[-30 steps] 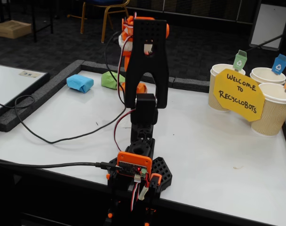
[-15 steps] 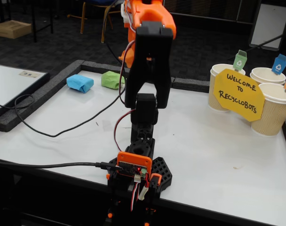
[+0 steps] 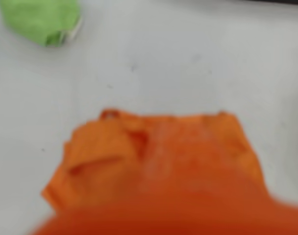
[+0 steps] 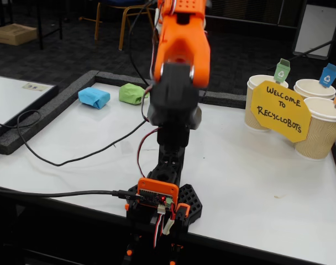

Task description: Sort rubbish by color.

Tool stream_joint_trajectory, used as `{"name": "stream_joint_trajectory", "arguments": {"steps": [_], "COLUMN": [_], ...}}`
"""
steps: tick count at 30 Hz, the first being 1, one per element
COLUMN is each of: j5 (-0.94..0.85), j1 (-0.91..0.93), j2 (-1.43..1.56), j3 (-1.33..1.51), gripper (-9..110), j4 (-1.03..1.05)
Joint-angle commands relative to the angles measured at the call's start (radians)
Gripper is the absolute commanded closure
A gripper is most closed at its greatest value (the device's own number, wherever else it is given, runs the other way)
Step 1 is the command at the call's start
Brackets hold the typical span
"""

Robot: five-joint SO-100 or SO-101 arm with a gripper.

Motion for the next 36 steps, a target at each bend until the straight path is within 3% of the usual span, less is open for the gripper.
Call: {"name": "stream_joint_trajectory", "arguments": {"steps": [1, 25, 36], "j5": [-0.06, -0.233, -0.238], "j1": [0.083, 0.469, 0.735], "j2": [0.204, 0.741, 0.767], "j3": [0.0, 0.364, 0.419], "gripper": [101, 101, 101], "j4": [-0.038, -0.153, -0.249]}}
